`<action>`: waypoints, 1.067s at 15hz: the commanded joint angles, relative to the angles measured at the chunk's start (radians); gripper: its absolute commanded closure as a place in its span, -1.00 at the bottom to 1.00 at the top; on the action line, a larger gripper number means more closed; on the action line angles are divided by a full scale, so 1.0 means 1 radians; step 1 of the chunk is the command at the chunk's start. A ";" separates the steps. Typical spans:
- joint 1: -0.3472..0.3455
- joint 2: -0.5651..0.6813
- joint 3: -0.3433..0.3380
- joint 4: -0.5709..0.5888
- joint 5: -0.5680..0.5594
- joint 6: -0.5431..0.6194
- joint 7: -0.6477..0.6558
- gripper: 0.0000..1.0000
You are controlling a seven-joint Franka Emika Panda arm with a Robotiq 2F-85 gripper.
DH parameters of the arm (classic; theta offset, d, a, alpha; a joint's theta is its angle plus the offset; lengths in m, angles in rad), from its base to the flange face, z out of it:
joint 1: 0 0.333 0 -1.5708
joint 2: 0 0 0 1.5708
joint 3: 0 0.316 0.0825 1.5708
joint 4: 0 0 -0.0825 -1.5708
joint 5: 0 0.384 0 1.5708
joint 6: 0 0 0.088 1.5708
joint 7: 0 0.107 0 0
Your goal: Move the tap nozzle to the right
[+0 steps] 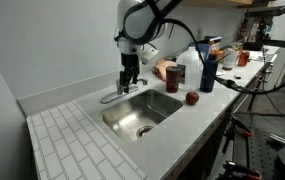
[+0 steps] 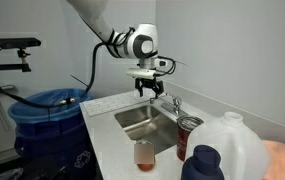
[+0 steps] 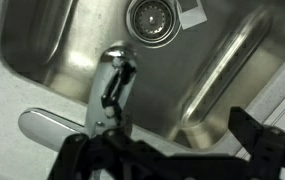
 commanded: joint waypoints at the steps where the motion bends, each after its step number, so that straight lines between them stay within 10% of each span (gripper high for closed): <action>1: -0.018 0.001 0.014 0.006 0.028 -0.059 0.000 -1.00; 16: -0.003 0.001 -0.072 0.030 -0.184 -0.004 0.148 -1.00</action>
